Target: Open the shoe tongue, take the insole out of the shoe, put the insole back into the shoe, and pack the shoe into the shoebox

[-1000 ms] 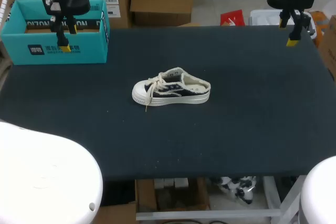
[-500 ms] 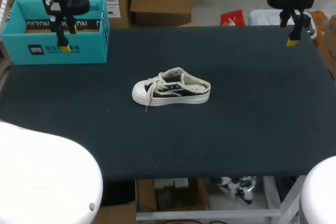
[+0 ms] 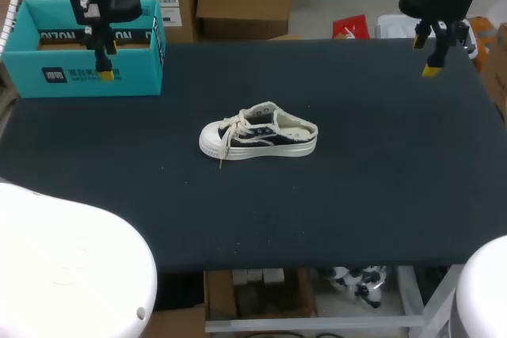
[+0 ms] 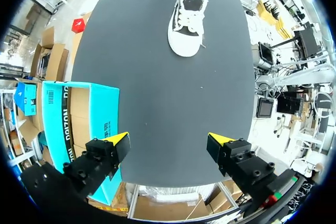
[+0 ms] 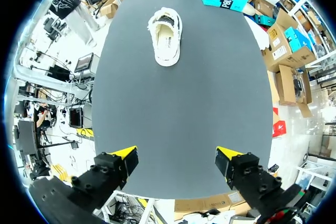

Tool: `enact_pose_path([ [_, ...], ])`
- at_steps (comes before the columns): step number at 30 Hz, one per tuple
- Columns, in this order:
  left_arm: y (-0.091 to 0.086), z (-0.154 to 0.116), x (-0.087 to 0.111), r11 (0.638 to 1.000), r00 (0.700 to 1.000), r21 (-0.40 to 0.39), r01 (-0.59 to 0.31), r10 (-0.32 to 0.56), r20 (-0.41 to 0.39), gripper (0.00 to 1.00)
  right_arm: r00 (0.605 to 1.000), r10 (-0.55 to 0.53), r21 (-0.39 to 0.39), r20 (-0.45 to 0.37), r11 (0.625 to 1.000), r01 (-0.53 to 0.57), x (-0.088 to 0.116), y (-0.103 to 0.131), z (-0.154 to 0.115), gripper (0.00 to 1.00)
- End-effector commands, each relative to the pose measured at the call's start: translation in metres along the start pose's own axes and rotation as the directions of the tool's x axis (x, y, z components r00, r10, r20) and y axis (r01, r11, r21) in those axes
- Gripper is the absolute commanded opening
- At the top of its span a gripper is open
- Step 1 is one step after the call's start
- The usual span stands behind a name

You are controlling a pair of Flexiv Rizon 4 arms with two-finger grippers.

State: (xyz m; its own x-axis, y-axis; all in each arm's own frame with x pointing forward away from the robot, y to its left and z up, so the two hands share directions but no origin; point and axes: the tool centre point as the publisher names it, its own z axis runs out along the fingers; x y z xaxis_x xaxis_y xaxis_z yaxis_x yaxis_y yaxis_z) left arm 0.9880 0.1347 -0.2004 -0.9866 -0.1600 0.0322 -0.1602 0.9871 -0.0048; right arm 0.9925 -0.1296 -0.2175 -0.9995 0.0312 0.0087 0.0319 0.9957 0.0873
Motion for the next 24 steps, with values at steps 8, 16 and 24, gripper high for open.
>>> enact_pose_path([
  [8, -0.018, 0.012, 0.029, 0.987, 0.988, 0.055, 0.154, -0.155, 0.017, 1.00, 0.999, 0.035, -0.165, 0.009, 0.986, -0.033, 0.025, 0.037, 0.042, 1.00],
  [16, -0.028, 0.021, 0.043, 0.928, 0.934, 0.106, 0.356, -0.351, -0.070, 1.00, 0.997, 0.080, -0.303, -0.020, 0.949, -0.082, 0.036, 0.064, 0.076, 1.00],
  [24, -0.045, 0.023, 0.057, 0.924, 0.924, 0.006, 0.382, -0.382, 0.013, 1.00, 0.995, 0.083, -0.390, -0.058, 0.915, -0.099, 0.043, 0.091, 0.090, 1.00],
])
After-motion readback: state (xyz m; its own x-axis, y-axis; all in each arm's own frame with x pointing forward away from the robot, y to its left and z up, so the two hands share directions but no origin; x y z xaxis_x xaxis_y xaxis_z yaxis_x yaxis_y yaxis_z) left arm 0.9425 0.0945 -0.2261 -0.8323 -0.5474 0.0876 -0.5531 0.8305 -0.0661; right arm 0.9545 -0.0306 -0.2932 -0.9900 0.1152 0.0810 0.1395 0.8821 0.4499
